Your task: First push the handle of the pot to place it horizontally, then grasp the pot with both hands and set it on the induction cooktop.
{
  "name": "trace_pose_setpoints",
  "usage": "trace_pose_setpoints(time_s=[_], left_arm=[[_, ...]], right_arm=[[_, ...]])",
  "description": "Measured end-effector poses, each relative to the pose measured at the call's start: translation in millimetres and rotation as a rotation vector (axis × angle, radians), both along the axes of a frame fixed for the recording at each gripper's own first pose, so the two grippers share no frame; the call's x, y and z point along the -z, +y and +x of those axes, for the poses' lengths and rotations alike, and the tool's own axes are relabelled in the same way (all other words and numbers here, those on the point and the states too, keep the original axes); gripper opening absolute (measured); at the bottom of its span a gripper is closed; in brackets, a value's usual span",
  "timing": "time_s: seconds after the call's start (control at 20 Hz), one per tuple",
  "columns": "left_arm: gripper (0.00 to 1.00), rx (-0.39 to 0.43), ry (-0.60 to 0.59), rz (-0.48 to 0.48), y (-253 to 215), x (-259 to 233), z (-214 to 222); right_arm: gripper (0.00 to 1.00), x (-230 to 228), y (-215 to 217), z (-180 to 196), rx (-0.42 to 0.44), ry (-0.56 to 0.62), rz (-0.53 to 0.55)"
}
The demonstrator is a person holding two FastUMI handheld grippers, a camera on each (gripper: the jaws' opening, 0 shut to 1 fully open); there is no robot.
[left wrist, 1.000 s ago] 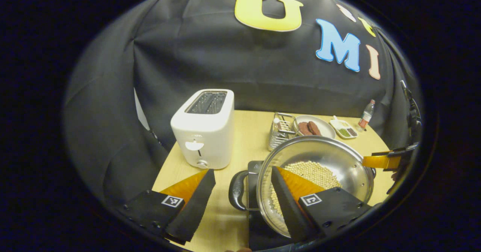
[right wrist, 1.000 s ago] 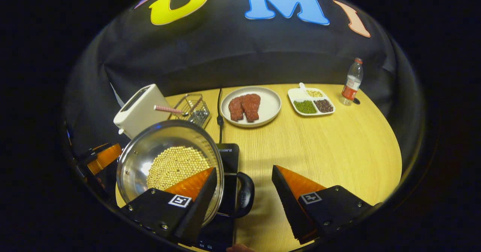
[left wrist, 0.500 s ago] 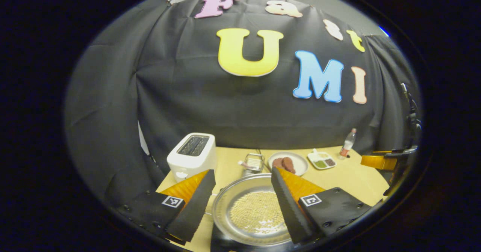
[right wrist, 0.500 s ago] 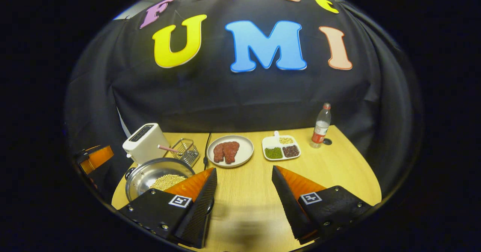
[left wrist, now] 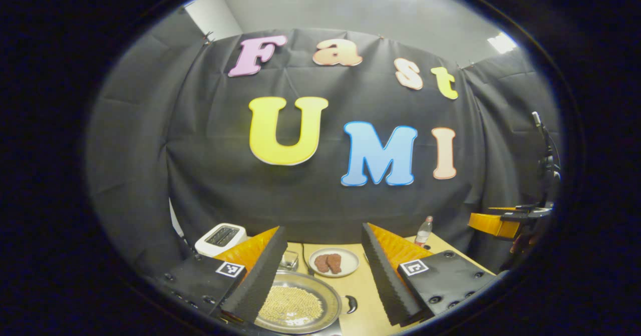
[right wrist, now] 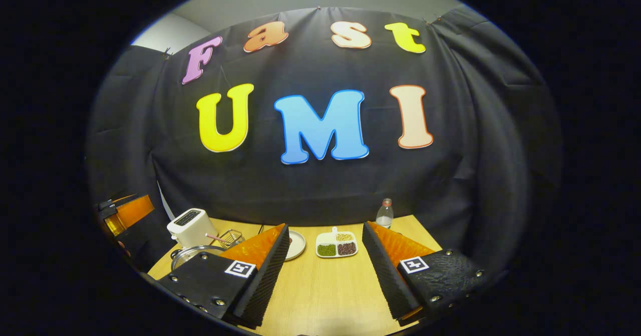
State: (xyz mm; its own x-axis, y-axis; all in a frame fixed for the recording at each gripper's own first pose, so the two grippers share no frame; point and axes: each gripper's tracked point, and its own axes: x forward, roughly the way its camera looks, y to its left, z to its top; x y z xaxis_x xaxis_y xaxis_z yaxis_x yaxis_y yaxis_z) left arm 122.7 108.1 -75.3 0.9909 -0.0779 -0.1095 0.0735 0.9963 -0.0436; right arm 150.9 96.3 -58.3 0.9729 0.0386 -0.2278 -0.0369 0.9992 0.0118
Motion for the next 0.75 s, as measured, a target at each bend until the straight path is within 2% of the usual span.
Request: trace_pose_setpoints(time_s=[0.2, 0.4, 0.55, 0.75], left_arm=[[0.94, -0.011, -0.089, 0.004, -69, -44, -14], [0.95, -0.013, -0.115, 0.004, -128, -59, -32], [0.95, -0.026, -0.114, 0.014, -150, -59, -41], [0.96, -0.023, -0.119, 0.001, -159, -64, -55]], right_arm=[[0.89, -36, -31, -14, -0.034, -0.062, 0.004], [0.89, -56, -54, -23, -0.083, -0.081, 0.024], [0.89, -68, -73, -32, -0.09, -0.114, 0.015], [0.89, -79, -89, -43, -0.056, -0.143, 0.009]])
